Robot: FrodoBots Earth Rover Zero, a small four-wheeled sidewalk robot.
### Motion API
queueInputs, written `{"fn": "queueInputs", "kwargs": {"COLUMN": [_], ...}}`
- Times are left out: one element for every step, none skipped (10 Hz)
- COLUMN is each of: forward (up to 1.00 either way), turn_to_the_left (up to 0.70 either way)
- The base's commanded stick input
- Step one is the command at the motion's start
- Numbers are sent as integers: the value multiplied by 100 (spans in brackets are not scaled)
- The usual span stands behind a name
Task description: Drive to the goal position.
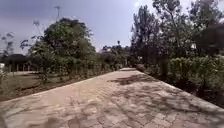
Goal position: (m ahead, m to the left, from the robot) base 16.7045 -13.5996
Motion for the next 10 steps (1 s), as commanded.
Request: {"fn": "queueInputs", "kwargs": {"forward": [50, 50, 50, 50, 50, 50, 50, 50, 50, 50], "turn_to_the_left": [0, 0, 0, 0, 0, 0, 0, 0, 0, 0]}}
